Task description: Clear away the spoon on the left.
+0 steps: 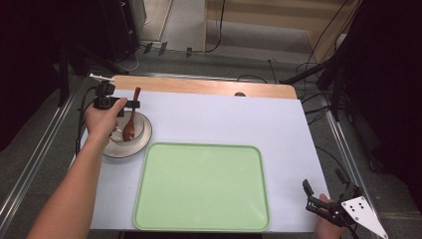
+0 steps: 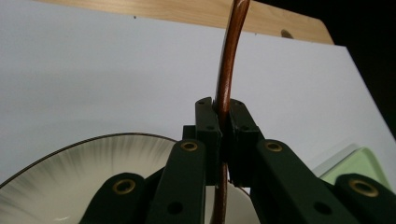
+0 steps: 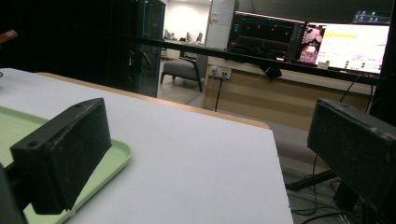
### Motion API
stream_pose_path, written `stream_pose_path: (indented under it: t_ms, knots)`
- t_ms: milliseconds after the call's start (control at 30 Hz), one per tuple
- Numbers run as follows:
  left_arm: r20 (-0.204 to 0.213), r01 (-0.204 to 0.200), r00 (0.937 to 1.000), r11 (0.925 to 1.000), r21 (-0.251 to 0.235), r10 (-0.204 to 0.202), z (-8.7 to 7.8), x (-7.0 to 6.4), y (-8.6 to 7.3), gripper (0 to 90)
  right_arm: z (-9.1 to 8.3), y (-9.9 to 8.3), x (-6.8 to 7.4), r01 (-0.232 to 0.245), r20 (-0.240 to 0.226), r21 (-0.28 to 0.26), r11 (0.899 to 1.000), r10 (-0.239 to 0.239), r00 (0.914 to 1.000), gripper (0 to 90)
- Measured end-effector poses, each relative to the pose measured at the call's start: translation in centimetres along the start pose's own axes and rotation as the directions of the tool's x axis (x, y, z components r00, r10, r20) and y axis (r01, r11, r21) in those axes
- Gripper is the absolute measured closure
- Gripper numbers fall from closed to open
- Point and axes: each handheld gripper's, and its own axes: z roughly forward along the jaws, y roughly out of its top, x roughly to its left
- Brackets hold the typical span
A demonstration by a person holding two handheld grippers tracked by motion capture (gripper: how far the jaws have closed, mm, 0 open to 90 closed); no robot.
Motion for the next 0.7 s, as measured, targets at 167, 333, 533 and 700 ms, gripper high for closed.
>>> stream_pose_path:
  t_ms: [167,333,533,700]
  knots:
    - [0.002,-0.011,0.9999,0.9994,-0.032,0.011,-0.8,-0.3,0.1,85.4,0.0,0.0,0.0,-0.001,-0.001,-0.002,1.000,0.001,1.0000,0.0]
    - [0.021,-0.015,0.9997,0.9979,-0.062,0.016,-1.5,-0.9,0.1,85.4,0.0,0.0,0.0,0.004,0.000,0.000,1.000,-0.004,1.0000,0.0]
    - [0.044,-0.016,0.9988,0.9942,-0.107,0.021,-2.5,-1.5,0.2,85.5,0.0,0.0,0.0,0.003,-0.001,-0.001,1.000,-0.003,1.0000,0.0]
    - [0.057,-0.014,0.9981,0.9941,-0.108,0.021,-2.9,-1.8,0.2,85.5,0.0,0.0,0.0,0.002,-0.001,0.001,1.000,-0.002,1.0000,0.0]
